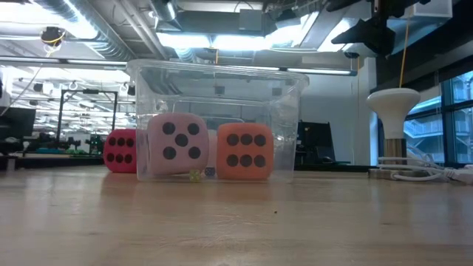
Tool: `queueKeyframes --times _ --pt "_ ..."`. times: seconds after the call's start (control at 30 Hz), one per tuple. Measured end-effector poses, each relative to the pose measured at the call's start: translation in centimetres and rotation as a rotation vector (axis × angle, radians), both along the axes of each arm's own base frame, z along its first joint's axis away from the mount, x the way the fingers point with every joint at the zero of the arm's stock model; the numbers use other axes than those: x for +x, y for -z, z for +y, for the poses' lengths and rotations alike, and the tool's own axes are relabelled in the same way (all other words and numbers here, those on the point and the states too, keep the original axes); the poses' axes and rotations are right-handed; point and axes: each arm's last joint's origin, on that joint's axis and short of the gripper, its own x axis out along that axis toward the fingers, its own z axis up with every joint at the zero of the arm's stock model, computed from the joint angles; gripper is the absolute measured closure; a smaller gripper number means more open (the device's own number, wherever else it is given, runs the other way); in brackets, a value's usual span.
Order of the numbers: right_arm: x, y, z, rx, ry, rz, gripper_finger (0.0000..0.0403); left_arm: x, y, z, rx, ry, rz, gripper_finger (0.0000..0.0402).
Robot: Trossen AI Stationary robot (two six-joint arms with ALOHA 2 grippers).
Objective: Pick & Place Dice
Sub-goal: Put the small orange dice into the transparent bin
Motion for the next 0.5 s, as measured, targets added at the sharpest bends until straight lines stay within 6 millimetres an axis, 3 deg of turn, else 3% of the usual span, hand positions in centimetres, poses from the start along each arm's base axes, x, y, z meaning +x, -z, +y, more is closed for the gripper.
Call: queueKeyframes --times 0.2,0.37,0.5 --pt "0.0 0.0 0.0 -0.010 -0.022 0.004 0.0118 0.1 0.3 3.5 -0.007 -0.020 0.012 0.0395" --pt "0.0 -0.1 0.1 -0.004 -0.023 -0.005 0.0118 0.2 3.3 5.2 -0.049 -0.037 0.045 0.0395" --pt "0.0 -0.1 0.3 0.002 -0.033 -0.013 0.0118 0.9 6.0 5.9 -0.089 0.019 -0.073 0.0395"
